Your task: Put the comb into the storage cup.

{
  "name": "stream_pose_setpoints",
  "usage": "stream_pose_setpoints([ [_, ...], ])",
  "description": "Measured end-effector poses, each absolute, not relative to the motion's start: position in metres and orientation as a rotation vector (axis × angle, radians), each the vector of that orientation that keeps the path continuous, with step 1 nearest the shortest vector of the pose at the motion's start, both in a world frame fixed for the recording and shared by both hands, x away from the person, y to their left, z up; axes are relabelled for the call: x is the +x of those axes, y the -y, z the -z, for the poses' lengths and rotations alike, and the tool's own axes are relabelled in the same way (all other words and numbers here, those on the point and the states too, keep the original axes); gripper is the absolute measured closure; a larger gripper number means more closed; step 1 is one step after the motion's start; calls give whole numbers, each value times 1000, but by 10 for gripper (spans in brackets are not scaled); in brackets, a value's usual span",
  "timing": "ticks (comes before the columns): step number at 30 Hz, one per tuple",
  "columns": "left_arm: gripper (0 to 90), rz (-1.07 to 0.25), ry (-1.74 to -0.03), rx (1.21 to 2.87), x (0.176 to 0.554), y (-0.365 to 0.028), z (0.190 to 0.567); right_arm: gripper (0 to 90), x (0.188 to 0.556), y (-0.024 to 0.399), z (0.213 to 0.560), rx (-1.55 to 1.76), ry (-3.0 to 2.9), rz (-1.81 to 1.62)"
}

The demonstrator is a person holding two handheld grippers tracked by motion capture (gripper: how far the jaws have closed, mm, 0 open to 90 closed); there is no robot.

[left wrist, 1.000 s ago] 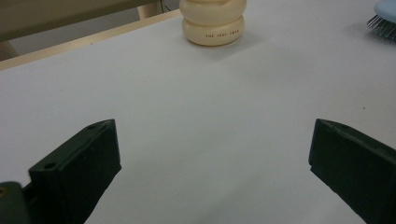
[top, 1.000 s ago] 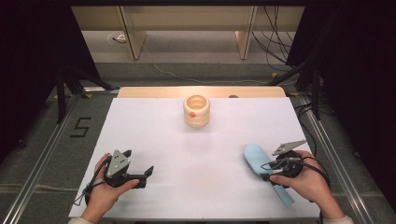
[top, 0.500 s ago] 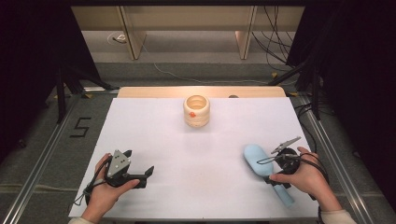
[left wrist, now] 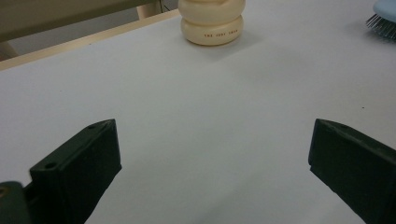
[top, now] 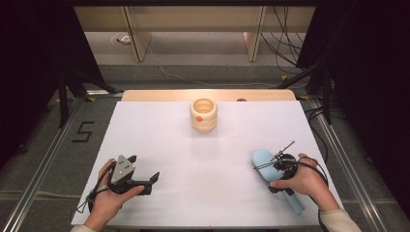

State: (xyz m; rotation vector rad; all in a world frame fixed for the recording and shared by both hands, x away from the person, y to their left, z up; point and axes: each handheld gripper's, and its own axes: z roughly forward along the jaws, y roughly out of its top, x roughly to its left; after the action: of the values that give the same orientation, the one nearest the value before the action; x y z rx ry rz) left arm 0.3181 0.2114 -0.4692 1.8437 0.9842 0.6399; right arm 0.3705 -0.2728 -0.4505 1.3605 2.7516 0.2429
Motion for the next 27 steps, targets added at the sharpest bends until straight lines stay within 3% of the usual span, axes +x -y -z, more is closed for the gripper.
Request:
stream_pose_setpoints([
  [16,16,-642,-981,1846,318,-211,469,280,371,267,457,1366,-2739,-158],
  [27,17,-640,-982,1843,318,-211,469,442,370,264,454,1388,-2726,-138],
])
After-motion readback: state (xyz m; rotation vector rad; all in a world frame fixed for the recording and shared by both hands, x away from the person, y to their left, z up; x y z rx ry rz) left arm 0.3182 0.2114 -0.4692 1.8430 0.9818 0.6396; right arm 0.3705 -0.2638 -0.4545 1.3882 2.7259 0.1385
